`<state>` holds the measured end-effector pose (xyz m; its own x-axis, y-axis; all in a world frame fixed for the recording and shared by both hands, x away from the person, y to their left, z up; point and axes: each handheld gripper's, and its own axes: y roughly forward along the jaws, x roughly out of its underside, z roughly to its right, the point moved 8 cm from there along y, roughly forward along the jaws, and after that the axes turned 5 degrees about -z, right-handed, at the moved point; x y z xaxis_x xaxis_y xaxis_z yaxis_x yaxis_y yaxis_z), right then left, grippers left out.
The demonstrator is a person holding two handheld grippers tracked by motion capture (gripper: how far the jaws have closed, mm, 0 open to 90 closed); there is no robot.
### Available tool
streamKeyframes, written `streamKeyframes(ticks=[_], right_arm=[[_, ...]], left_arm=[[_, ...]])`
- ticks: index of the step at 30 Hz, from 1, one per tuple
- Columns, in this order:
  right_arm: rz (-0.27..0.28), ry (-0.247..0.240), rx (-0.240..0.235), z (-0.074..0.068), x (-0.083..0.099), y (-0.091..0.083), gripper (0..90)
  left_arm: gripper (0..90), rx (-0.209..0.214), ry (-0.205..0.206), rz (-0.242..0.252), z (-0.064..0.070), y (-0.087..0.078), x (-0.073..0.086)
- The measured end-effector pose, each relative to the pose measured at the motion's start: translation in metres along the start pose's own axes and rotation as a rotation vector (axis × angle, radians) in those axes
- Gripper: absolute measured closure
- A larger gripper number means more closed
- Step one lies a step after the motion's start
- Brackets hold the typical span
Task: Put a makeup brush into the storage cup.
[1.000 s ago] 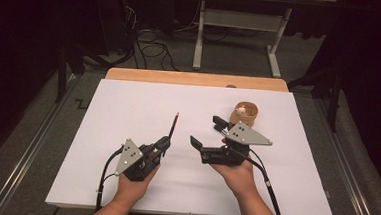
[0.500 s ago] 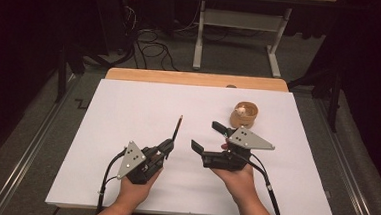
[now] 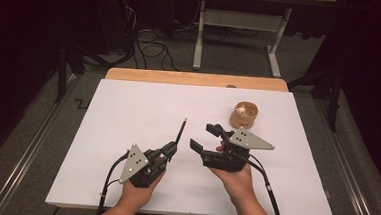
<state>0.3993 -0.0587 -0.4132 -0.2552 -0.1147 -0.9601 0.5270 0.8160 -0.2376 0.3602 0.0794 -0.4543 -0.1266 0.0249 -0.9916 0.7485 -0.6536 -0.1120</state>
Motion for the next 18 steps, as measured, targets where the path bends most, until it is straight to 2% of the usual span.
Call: streamKeyframes(ticks=[7, 14, 18], right_arm=[[0.007, 0.034, -0.029, -0.0013, 0.0017, 0.0022, 31.3], [0.004, 0.097, -0.06, -0.0017, 0.0041, 0.005, 33.5], [0.005, 0.113, -0.071, -0.0022, 0.0054, 0.0068, 35.8]], left_arm=[[83.7, 0.007, 0.001, 0.002, 0.0027, -0.0002, -0.0005], [83.7, 0.009, 0.003, 0.006, 0.004, -0.001, -0.0015], [83.7, 0.011, 0.003, 0.008, 0.005, -0.0004, -0.0013]])
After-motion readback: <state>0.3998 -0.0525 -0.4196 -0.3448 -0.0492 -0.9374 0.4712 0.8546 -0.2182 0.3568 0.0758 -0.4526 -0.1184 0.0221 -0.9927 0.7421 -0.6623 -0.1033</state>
